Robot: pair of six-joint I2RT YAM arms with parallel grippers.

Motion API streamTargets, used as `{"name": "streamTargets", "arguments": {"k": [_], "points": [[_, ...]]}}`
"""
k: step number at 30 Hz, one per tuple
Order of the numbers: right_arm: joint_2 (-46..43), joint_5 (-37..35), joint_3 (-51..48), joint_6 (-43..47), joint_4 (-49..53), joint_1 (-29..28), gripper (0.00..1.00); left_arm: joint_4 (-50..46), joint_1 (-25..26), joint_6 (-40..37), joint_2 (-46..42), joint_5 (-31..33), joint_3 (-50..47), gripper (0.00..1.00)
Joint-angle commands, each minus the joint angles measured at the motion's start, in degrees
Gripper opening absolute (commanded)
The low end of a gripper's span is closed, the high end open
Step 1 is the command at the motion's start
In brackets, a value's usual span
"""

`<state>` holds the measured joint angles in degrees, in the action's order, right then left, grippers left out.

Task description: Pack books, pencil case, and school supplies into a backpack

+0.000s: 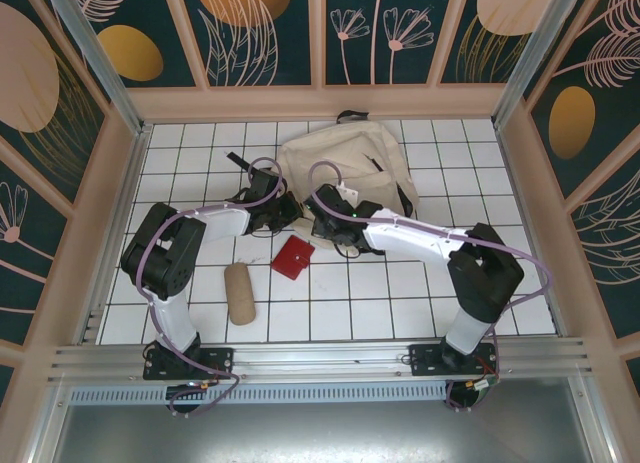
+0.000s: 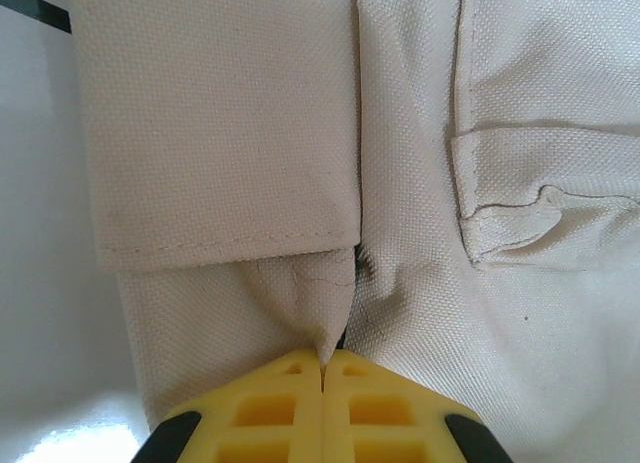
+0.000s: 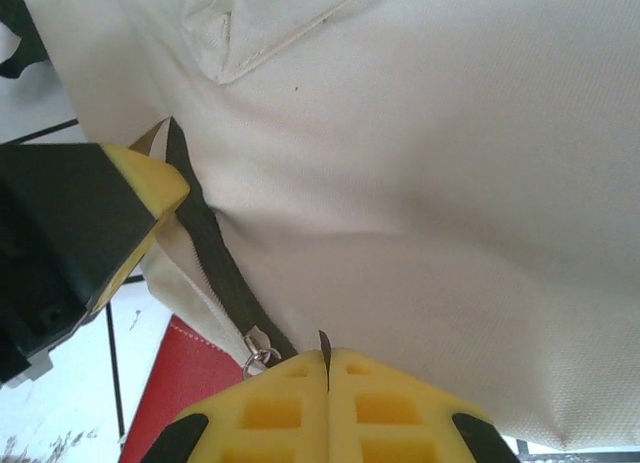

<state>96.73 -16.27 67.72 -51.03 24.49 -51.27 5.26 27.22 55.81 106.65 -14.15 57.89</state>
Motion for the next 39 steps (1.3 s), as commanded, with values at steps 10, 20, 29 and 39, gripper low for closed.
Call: {"name": "streamTargets", "arguments": {"k": [10,20,29,39], "points": [[-0.6,-4.8,3.0,9.7,14.3,-2.5,0.00,0.0,-3.5,-0.4,-3.5,6.4,2.3,0.00],[-2.3,-1.1,3.8,13.1,11.8,-2.8,0.00,1.0,-5.3,-1.7,-3.5,3.4,4.0,0.00],[-2.8,29.7,0.4,15.1,-9.8,7.5,0.52,-1.6,-5.3,-9.8,-6.1,0.5,3.3,0.00],[8.6,35.9,9.9,25.0,-4.4,10.6,0.53,-1.5,-5.3,-11.0,-6.6,-0.3,3.8,0.00]]}}
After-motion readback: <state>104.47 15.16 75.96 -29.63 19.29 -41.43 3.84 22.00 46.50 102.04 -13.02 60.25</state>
